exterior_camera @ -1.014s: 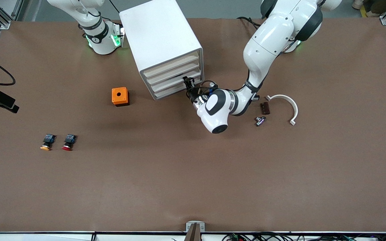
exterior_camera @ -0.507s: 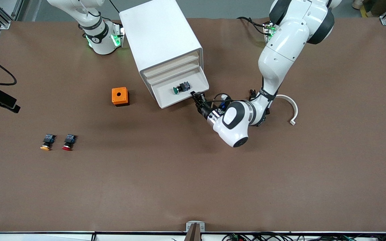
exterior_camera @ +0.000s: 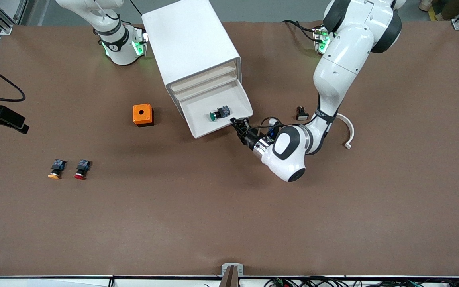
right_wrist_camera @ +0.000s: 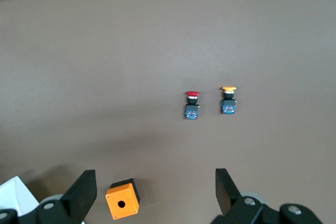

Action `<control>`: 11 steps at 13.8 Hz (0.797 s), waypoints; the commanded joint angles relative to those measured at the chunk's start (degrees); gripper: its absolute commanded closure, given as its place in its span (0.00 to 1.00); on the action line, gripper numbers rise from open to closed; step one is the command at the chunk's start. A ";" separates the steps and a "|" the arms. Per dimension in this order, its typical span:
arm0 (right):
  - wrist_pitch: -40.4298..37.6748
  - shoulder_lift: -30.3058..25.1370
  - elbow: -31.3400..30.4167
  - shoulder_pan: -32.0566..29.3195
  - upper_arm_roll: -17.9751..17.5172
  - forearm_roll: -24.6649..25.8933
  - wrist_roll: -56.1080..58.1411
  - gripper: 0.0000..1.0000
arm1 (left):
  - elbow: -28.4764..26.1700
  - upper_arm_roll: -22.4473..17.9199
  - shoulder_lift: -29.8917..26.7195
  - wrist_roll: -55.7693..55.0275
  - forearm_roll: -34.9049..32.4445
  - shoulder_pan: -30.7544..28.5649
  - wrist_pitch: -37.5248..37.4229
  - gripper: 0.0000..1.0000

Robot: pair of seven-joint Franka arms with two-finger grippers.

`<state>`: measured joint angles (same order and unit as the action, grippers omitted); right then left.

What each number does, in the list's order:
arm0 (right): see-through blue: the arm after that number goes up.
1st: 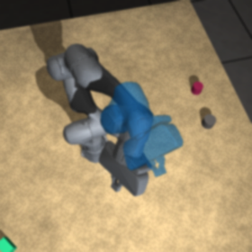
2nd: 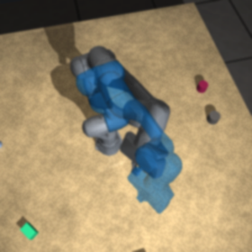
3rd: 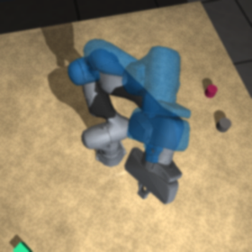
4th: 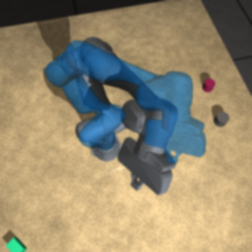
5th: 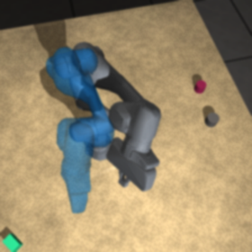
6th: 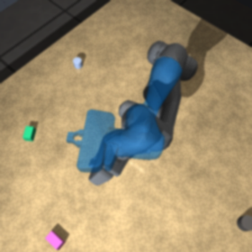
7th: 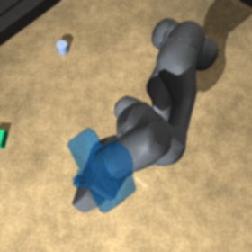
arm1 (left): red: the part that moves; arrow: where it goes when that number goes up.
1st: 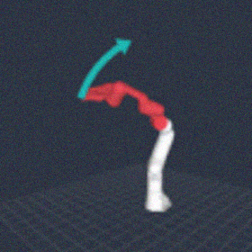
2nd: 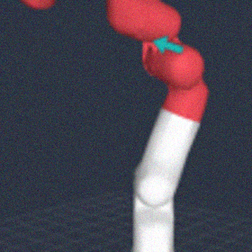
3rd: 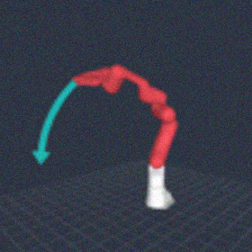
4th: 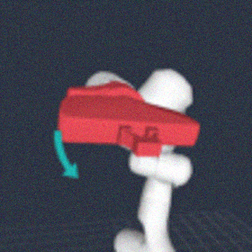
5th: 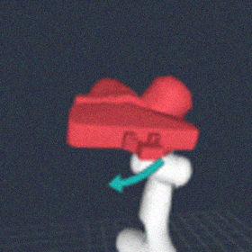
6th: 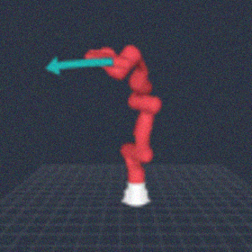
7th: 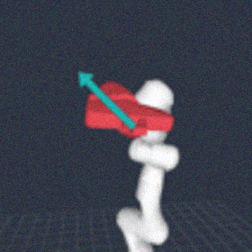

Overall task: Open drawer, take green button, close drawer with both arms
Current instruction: 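Grip the drawer front with the left gripper and pull it open, then hold the drawer open while the right gripper reaches the green button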

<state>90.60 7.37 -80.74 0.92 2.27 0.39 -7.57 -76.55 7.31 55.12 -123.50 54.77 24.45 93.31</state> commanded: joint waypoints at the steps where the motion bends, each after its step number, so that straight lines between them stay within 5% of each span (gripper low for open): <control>1: -1.90 -0.60 -0.29 3.99 -0.08 0.57 -7.87 0.00 | 2.37 0.51 0.51 3.87 0.60 -1.43 0.55 0.95; 5: -4.72 -0.60 -0.12 9.36 -0.08 0.67 -23.16 0.00 | 2.37 0.43 0.78 4.84 0.68 -3.10 0.65 0.89; 7: -5.87 -0.60 -0.20 11.20 -0.08 0.40 -32.21 0.00 | 2.37 0.43 0.69 5.89 0.60 -3.10 0.65 0.62; 9: -6.05 -0.07 -0.29 13.05 -0.08 0.31 -36.71 0.00 | 2.37 0.43 0.43 5.90 0.60 -3.36 0.56 0.00; 11: -6.05 0.98 -0.64 13.76 -0.16 -0.21 -38.04 0.00 | 2.37 0.43 0.25 5.90 0.60 -3.62 0.38 0.00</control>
<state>84.68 7.65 -80.87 13.76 1.85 0.40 -42.80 -75.00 7.29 55.13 -118.23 54.79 21.38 94.16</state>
